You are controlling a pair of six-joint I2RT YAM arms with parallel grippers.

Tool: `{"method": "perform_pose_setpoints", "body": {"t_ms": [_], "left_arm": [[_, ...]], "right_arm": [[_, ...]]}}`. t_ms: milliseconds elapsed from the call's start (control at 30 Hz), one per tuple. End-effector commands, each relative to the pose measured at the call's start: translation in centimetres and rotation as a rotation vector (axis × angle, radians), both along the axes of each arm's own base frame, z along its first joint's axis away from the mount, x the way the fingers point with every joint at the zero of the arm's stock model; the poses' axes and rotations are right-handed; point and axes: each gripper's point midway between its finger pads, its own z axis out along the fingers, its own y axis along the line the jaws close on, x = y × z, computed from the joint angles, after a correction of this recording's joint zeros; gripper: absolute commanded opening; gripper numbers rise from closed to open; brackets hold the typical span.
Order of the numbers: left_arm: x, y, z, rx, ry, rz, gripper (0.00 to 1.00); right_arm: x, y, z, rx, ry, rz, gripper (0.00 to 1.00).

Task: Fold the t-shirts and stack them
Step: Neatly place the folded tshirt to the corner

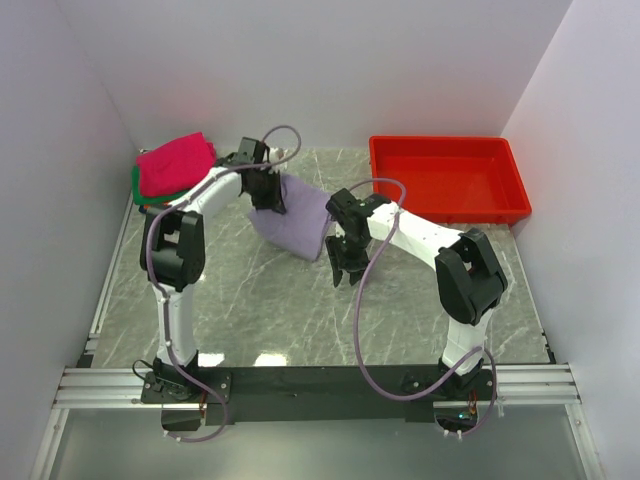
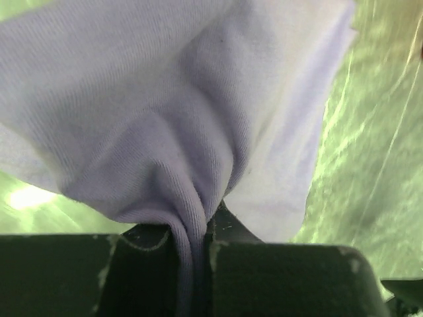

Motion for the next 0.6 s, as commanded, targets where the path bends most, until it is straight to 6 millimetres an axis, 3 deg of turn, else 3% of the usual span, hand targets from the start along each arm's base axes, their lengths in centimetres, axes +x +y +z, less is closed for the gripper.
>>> {"method": "perform_pose_setpoints", "body": {"t_ms": [0,133,167,233,367,567], "left_arm": [[2.4,1.7,2.0,0.038,-0.017,-0.025,0.0],[5.5,2.8,4.5,0.006,-0.069,-0.008,0.0],[6.7,3.6,5.9,-0.001,-0.105,0.011,0.0],[7.5,4.7,6.7,0.0,-0.125,0.041,0.0],[9.3,8.1,10.2,-0.062,-0.204,0.121,0.0],[11.0,11.6,17.4,-0.165,-0.383,0.179,0.0]], "right_arm": [[0.4,-0.2,1.1,-0.002,-0.013,0.02,0.52],[0.1,-0.3,0.9,0.006,0.003,0.025,0.52],[-0.1,-0.3,0.8,0.008,0.01,0.029,0.52],[-0.4,-0.4,0.6,0.012,0.021,0.029,0.52],[-0.9,-0.6,0.2,0.009,0.037,0.029,0.52],[-1.0,-0.4,-0.1,0.012,0.052,0.029,0.52]]}}
